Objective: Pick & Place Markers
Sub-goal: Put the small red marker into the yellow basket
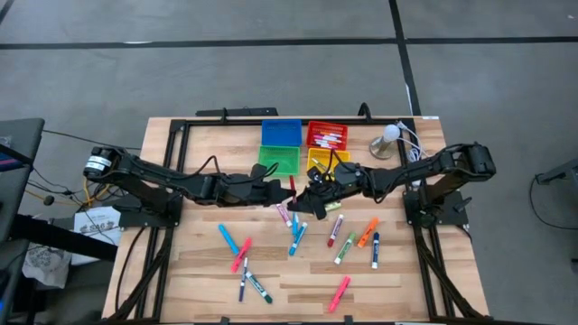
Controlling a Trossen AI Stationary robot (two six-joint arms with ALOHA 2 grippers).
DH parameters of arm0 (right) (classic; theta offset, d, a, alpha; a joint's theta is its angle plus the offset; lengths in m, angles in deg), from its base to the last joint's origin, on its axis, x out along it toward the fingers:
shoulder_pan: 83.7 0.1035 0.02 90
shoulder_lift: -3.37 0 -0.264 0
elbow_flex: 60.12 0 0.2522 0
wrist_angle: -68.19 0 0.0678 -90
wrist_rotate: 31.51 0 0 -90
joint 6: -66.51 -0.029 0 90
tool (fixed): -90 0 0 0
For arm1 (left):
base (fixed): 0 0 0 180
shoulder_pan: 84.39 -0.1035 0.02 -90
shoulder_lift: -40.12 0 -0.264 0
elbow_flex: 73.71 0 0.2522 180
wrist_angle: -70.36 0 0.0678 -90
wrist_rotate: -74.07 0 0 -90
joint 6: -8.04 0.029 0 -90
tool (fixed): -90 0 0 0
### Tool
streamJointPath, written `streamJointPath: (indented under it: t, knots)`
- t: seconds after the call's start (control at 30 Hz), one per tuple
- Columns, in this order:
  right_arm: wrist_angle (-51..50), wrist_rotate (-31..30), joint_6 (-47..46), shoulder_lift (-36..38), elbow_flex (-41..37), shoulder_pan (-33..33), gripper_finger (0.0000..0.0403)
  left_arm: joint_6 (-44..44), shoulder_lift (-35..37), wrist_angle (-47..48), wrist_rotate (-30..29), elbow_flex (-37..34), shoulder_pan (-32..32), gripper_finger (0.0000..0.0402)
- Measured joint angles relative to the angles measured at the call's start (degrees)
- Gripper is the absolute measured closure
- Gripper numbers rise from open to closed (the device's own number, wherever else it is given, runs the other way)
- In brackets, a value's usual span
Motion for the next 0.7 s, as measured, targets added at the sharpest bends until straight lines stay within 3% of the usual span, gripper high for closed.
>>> streamJointPath:
  t: [0.37,0.7]
  knots:
    - [-0.5,-0.2,-0.3,0.0,-0.1,-0.2,0.0377,2.5,0.2,-0.3,-0.1,0.1,0.1,0.0349]
    - [-2.0,0.1,0.4,0.1,0.0,-1.0,0.0369,5.8,0.1,0.5,1.5,0.0,0.3,0.0271]
